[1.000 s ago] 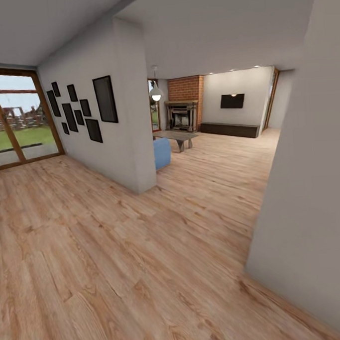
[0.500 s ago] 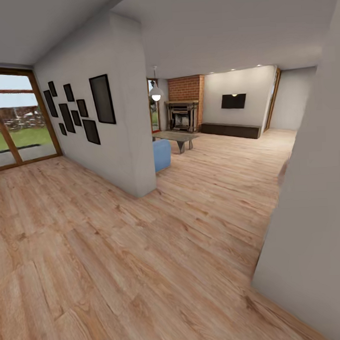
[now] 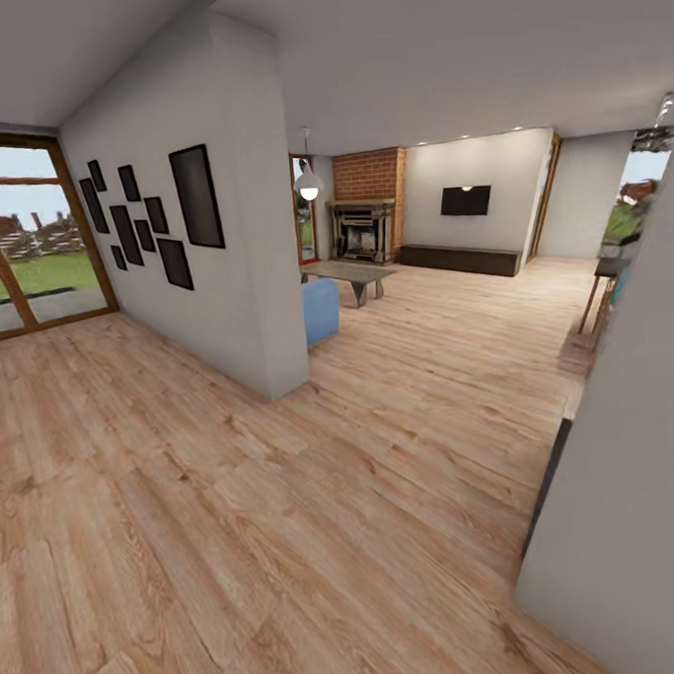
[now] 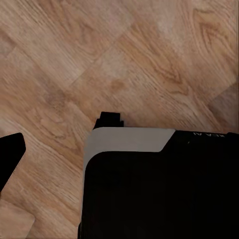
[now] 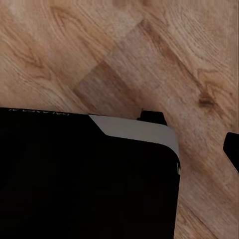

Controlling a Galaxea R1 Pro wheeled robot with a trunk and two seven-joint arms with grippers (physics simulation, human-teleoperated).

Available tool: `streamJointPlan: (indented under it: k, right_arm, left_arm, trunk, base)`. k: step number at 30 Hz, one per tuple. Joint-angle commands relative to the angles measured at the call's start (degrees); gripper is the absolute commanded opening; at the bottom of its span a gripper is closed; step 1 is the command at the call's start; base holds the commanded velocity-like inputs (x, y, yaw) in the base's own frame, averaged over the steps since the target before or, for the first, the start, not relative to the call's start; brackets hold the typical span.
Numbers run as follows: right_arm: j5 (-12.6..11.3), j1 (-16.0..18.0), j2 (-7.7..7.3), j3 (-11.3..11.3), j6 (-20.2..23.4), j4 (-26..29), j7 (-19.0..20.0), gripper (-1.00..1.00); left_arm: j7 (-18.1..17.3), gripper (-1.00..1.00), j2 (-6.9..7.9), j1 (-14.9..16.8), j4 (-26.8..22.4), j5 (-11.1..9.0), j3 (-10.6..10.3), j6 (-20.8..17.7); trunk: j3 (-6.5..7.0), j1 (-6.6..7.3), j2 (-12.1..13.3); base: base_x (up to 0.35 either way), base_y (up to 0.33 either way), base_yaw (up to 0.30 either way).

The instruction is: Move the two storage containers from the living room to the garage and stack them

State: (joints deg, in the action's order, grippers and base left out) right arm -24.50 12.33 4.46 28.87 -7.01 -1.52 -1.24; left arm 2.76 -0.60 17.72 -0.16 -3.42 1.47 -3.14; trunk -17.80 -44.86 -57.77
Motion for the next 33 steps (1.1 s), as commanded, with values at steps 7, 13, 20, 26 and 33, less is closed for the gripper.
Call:
streamJointPlan:
  k: [7,13,20,26,33]
  right_arm:
    - [-0.5,0.1,0.02,0.5,-0.3,-0.2,-0.1,1.00]
    - [-0.5,0.1,0.03,0.5,-0.3,-0.2,-0.1,1.00]
    - [-0.5,0.1,0.03,0.5,-0.3,-0.2,-0.1,1.00]
    - [-0.5,0.1,0.02,0.5,-0.3,-0.2,-0.1,1.00]
    - [-0.5,0.1,0.02,0.5,-0.3,-0.1,-0.1,1.00]
  left_arm:
    - [0.1,1.00,0.04,0.0,0.0,-0.4,0.1,-0.2]
    - [0.2,1.00,0.07,0.0,0.0,-0.4,0.1,-0.2]
    - [0.1,1.00,0.07,0.0,0.0,-0.4,0.1,-0.2]
    - [0.1,1.00,0.07,0.0,0.0,-0.4,0.1,-0.2]
    - [0.1,1.00,0.07,0.0,0.0,-0.4,0.1,-0.2]
  trunk:
    - [-0.07,-0.04,0.0]
    - [-0.07,-0.04,0.0]
    - [-0.07,-0.04,0.0]
    - [-0.07,-0.04,0.0]
    - [-0.07,-0.04,0.0]
  base:
    - [0.322,0.000,0.000]
    - [0.322,0.000,0.000]
    - [0.322,0.000,0.000]
    - [0.322,0.000,0.000]
    - [0.322,0.000,0.000]
